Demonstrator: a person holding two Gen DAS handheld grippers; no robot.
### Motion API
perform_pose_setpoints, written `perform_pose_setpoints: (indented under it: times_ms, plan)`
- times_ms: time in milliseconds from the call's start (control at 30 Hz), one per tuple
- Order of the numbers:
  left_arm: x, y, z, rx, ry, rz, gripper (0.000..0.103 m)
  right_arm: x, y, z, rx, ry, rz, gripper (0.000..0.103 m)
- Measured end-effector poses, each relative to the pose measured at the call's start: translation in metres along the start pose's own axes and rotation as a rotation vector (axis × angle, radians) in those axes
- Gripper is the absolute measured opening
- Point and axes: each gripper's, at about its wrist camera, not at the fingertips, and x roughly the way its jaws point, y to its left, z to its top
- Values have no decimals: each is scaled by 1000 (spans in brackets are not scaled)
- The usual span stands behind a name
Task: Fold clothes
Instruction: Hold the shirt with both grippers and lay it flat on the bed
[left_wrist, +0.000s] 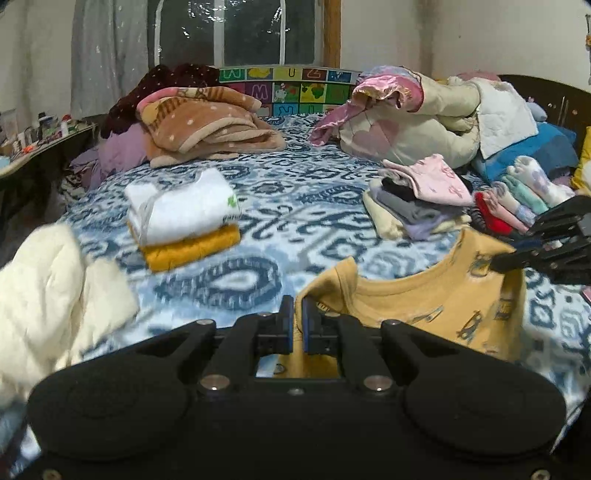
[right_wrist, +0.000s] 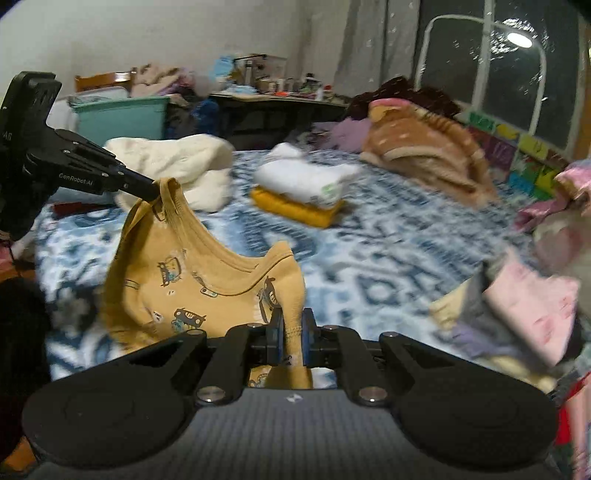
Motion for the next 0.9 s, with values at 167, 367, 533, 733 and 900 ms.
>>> perform_pose_setpoints:
  times_ms: [167, 367, 533, 733, 900]
  plan:
    - [39, 5, 47, 12, -17, 11, 3, 9, -50, 30, 32, -23, -110, 10]
    - [31, 4, 109, -19, -205, 26, 3, -10, -87, 65, 72, -180, -273, 9]
    - [-13, -12, 119, 18, -360, 3, 3, -63, -79, 67, 83, -401, -383, 9]
    - [-19, -48, 31, 167, -209, -43, 3, -66, -35, -4, 19, -220, -253, 10]
    - [11, -73, -76, 211, 41, -55, 3, -10, -6, -90, 21, 100, -114, 10]
